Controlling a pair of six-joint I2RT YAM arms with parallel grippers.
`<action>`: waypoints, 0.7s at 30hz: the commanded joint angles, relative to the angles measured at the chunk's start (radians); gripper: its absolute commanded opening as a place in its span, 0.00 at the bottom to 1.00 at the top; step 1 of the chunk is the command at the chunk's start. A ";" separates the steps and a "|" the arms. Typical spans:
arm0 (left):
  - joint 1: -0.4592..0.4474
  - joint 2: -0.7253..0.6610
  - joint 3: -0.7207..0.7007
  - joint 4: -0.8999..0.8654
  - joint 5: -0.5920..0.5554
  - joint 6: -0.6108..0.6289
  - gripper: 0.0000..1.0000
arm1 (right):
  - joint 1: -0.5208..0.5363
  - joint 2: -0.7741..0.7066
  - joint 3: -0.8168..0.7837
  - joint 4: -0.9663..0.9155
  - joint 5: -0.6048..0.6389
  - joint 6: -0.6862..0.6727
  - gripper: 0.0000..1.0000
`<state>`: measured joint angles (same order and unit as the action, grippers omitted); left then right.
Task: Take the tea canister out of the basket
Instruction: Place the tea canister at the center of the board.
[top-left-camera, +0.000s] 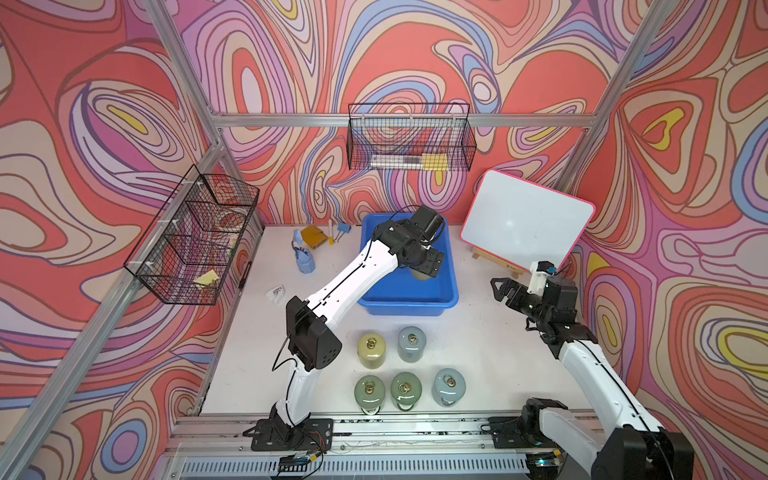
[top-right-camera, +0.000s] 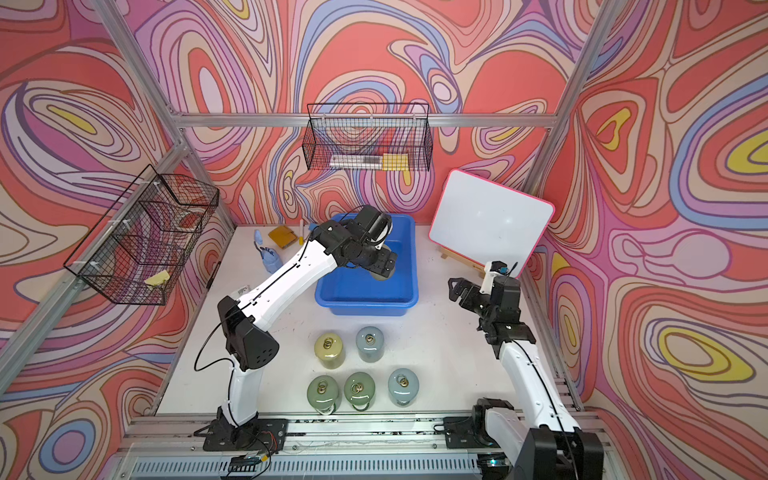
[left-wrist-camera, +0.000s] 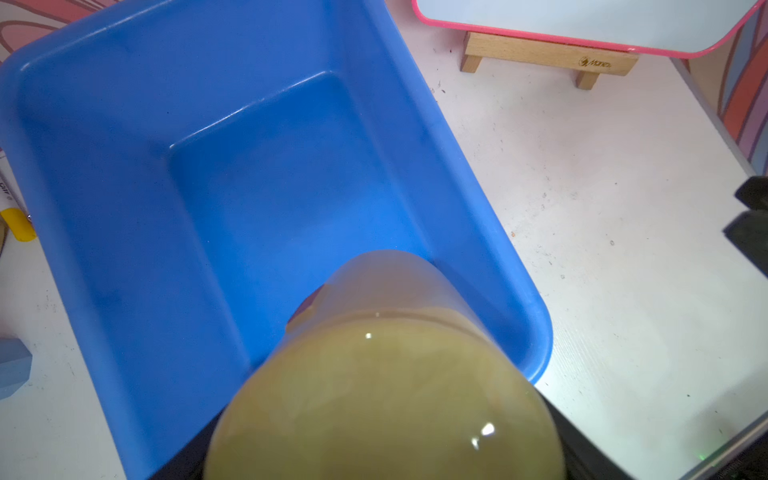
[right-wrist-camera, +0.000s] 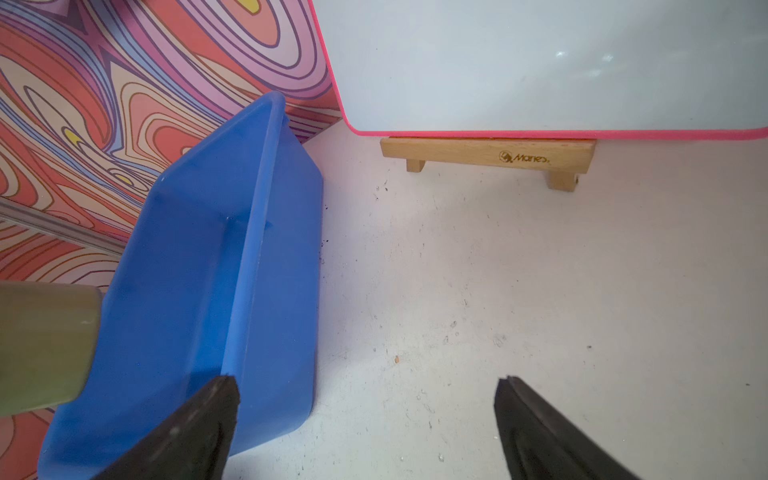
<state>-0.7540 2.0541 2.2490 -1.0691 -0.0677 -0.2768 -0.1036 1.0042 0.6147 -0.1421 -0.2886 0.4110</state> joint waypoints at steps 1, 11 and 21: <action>-0.015 -0.068 -0.003 0.019 0.021 0.001 0.36 | -0.004 -0.001 -0.015 0.012 0.011 -0.004 0.98; -0.125 -0.116 -0.057 0.036 -0.029 -0.015 0.35 | -0.004 -0.014 -0.019 0.007 0.051 -0.001 0.98; -0.279 -0.120 -0.092 0.062 -0.062 -0.054 0.34 | -0.004 -0.032 -0.026 -0.018 0.141 0.010 0.98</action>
<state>-1.0065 1.9915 2.1525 -1.0676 -0.1005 -0.3073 -0.1036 0.9867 0.6025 -0.1471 -0.1944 0.4133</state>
